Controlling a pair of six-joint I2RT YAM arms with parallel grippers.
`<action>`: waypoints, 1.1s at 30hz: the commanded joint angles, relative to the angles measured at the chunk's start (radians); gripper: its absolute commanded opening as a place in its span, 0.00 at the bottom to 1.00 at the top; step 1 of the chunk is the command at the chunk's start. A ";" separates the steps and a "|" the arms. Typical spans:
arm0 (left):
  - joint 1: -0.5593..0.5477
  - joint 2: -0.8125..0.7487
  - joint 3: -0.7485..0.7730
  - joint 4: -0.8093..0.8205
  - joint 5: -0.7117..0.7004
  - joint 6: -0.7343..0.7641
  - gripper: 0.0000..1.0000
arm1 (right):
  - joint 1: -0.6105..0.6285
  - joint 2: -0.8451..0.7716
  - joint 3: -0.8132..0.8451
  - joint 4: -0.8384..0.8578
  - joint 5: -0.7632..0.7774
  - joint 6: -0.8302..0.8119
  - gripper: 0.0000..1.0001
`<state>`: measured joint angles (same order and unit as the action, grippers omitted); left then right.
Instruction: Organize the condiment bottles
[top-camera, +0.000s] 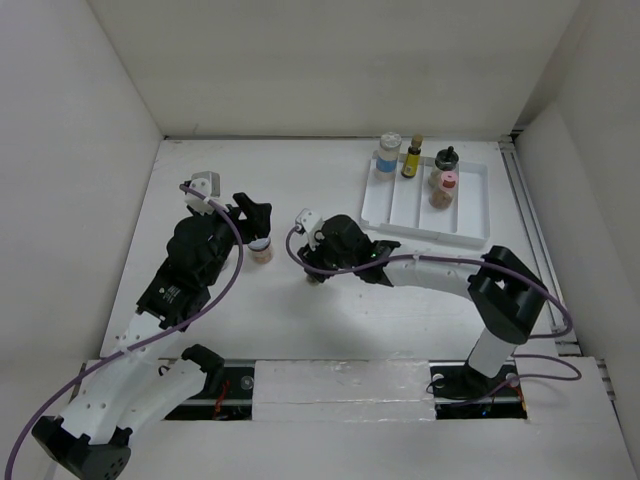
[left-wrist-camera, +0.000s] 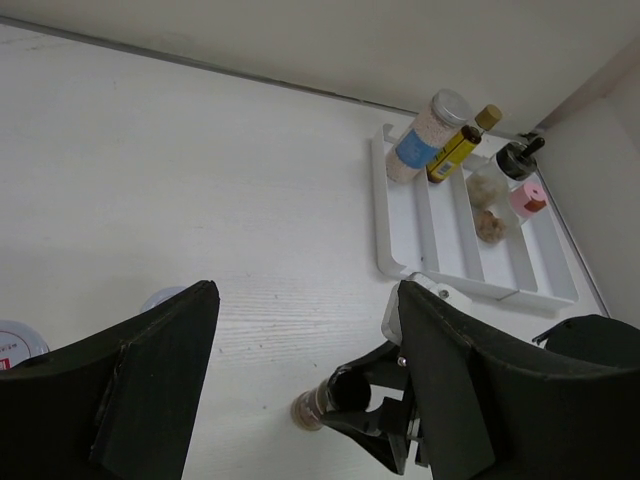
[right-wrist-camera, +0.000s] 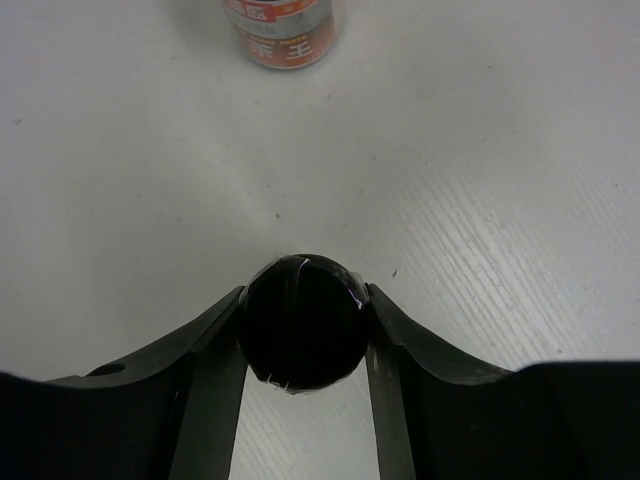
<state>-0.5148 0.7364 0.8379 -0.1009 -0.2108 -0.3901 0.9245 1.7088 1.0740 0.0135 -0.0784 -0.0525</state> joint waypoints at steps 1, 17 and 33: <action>0.004 -0.012 0.007 0.033 -0.006 0.011 0.68 | 0.008 -0.049 0.040 0.060 0.049 0.006 0.31; 0.004 -0.023 0.007 0.043 0.039 0.011 0.68 | -0.726 -0.411 0.167 0.071 0.330 0.049 0.31; 0.004 0.004 0.007 0.043 0.030 0.011 0.70 | -1.089 0.066 0.351 0.036 0.109 0.135 0.31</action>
<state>-0.5148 0.7425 0.8379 -0.0998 -0.1837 -0.3901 -0.1623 1.7603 1.3361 0.0055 0.0792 0.0685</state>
